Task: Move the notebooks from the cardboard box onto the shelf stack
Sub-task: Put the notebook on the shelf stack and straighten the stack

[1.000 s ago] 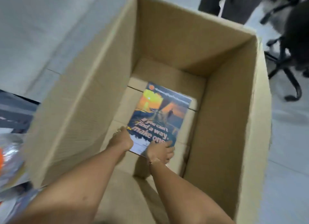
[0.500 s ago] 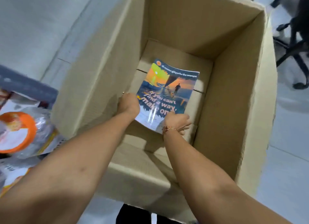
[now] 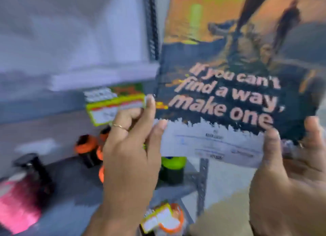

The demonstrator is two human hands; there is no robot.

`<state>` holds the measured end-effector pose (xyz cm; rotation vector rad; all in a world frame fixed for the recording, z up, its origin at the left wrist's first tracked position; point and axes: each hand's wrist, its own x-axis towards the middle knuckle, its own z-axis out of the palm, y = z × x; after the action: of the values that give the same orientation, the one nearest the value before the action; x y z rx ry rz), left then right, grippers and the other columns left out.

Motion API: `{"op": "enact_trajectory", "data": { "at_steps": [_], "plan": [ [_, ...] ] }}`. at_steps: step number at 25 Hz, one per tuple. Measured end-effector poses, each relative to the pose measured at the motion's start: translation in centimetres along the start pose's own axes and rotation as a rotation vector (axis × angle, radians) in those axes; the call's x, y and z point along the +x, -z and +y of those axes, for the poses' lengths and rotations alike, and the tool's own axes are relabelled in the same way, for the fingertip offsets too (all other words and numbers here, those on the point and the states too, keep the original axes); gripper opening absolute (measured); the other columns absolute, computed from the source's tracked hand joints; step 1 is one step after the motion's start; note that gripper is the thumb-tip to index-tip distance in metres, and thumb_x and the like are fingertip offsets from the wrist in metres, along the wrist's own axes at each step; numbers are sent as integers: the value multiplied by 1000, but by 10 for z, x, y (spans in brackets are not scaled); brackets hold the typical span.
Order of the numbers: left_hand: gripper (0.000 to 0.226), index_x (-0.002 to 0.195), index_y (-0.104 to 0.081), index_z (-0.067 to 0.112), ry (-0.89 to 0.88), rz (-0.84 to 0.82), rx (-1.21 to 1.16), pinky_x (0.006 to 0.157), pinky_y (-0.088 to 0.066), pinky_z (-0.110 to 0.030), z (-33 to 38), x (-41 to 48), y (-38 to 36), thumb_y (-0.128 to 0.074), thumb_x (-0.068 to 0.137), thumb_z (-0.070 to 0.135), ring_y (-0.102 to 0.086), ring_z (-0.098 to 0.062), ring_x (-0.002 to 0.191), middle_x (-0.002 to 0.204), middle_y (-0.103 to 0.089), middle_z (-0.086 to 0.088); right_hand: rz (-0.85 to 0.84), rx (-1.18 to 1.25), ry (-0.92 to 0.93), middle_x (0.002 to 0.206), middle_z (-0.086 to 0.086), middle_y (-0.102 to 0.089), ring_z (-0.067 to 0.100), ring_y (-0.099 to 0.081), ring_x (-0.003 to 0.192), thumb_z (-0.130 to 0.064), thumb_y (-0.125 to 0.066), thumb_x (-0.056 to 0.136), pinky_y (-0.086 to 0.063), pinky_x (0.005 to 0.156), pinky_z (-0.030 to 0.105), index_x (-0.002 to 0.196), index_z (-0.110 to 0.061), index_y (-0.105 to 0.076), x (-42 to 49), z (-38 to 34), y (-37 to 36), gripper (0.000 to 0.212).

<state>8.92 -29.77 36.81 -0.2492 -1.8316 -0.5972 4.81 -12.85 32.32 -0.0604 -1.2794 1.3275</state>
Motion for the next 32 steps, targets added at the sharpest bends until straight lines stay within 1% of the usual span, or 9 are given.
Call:
{"op": "enact_trajectory", "data": {
  "at_steps": [2,5,8,12,17,21,23,25,32],
  "plan": [
    [43,127,-58,7,72,84,122,75,-33,-4,-12,51,43,-59,86,23,-40,1,77,90,-48,2,-119,81,203,126,8,-53,14,-56,113,-20,-64,87,-48,97,30,117,-12,-59,20,-47,-48,31],
    [40,129,-56,7,218,40,399,82,-34,-28,-38,119,70,-57,91,20,-52,-26,100,98,-56,-17,-351,7,371,117,16,-65,25,-60,108,-10,-60,83,-43,90,24,107,2,-65,50,-97,-124,27],
    [29,111,-66,-1,348,-65,572,83,-43,-41,-70,164,72,-55,91,19,-55,-41,107,110,-63,-29,-688,-180,354,99,25,-68,40,-60,92,-8,-52,83,-35,64,31,88,2,-64,60,-107,-199,16],
    [20,90,-66,-1,570,-310,631,72,-48,-37,-103,166,68,-54,88,16,-60,-41,90,106,-66,-27,-1127,-474,211,99,29,-66,41,-60,93,-20,-50,85,-49,78,36,88,4,-62,41,-89,-241,27],
    [41,66,-62,4,629,-370,456,50,-33,-26,-99,156,78,-57,90,37,-55,-26,61,64,-61,-16,-1127,-411,144,64,14,-51,32,-52,69,-33,-50,89,-39,63,28,61,-6,-50,41,-84,-228,39],
    [25,88,-78,23,640,-357,142,67,-44,-21,-97,139,97,-72,75,44,-67,-15,84,85,-76,-1,-1204,-291,187,54,13,-41,25,-40,56,-53,-54,85,-28,50,31,58,3,-58,52,-84,-194,62],
    [24,95,-77,22,634,-339,124,70,-45,-20,-98,135,99,-76,74,35,-67,-12,92,94,-75,2,-1226,-215,160,65,7,-61,17,-52,64,-46,-64,81,-35,52,24,73,-8,-74,60,-82,-180,41],
    [23,96,-77,18,599,-320,168,77,-43,-21,-98,136,97,-76,76,29,-65,-9,93,107,-75,2,-1203,-159,131,90,4,-74,12,-59,82,-34,-70,80,-41,68,21,92,-13,-75,64,-81,-176,25],
    [21,96,-77,15,539,-300,303,79,-40,-20,-92,139,90,-74,79,26,-63,-13,102,110,-74,1,-1186,-136,122,109,5,-73,8,-57,93,-27,-72,79,-39,77,16,97,-11,-74,67,-75,-181,24]
  ]
}}
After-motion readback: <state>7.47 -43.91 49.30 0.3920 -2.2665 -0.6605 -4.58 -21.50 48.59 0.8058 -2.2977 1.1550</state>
